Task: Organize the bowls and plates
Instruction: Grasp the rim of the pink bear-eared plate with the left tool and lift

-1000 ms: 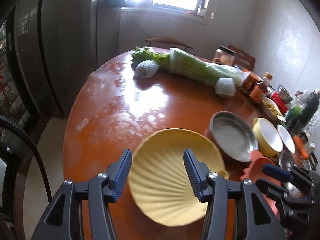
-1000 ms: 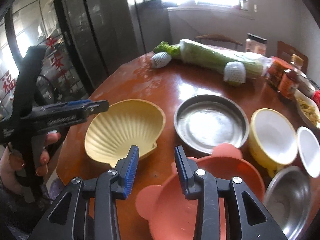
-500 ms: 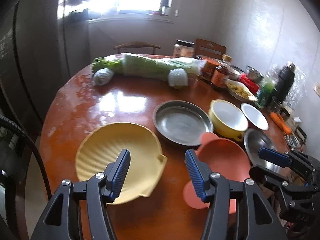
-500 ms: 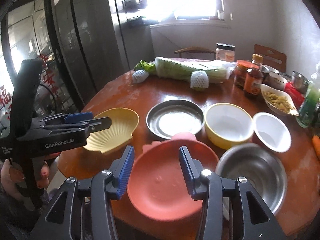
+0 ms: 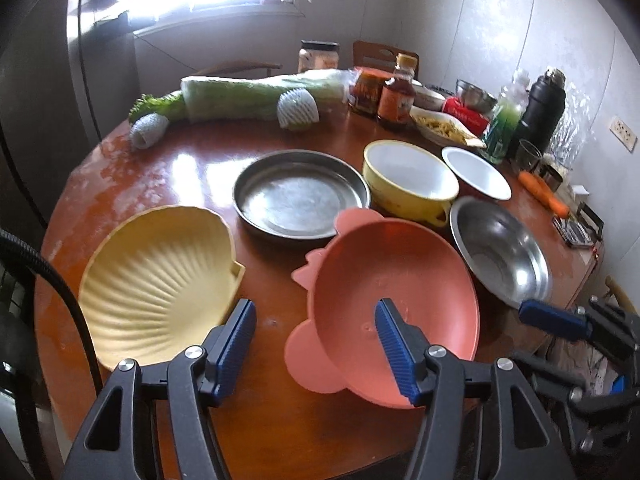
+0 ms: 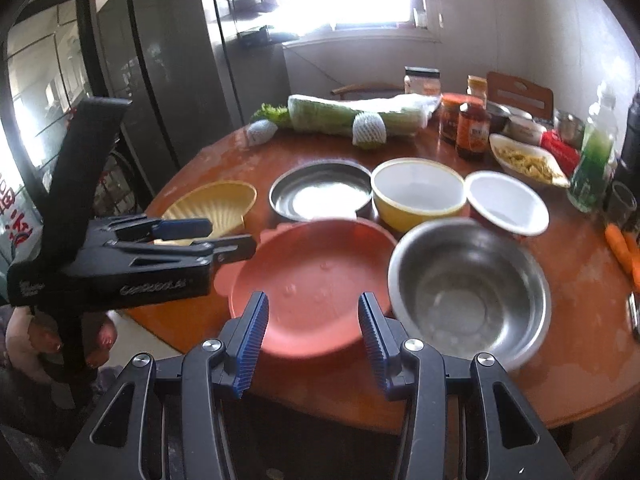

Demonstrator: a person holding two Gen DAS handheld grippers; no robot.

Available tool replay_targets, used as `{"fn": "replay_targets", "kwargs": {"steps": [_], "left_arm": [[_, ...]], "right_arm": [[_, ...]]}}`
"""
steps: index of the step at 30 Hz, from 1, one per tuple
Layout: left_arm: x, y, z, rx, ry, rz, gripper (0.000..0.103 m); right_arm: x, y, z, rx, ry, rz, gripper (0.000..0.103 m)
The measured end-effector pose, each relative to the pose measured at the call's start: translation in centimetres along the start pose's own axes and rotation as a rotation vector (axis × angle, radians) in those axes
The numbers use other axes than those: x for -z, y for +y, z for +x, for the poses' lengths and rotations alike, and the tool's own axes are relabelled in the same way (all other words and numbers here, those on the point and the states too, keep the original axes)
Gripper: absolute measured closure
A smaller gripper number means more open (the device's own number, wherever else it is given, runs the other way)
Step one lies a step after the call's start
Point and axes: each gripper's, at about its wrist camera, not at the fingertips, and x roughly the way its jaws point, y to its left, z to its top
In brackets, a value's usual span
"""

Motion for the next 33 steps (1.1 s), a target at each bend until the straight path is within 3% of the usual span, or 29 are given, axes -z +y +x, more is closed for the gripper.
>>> {"fn": "replay_targets", "kwargs": {"steps": [8, 17, 25, 33], "left_arm": [[0.8, -0.8, 1.7, -0.026, 0.021, 0.015, 0.041], [1.0, -0.6, 2.9, 0.012, 0.048, 0.002, 0.042], [1.5, -0.7, 4.1, -0.031, 0.063, 0.016, 0.062], [1.8, 0.0, 2.9, -0.030, 0.045, 0.002, 0.063]], "right_arm": [[2.4, -0.9, 1.6, 0.025, 0.055, 0.050, 0.055], [2.0, -1.4, 3.8, 0.032, 0.057, 0.082, 0.055], [1.9, -1.8, 5.1, 0.073, 0.044, 0.073, 0.061], [1.3, -1.8, 5.4, 0.080, 0.036, 0.062, 0.061]]}}
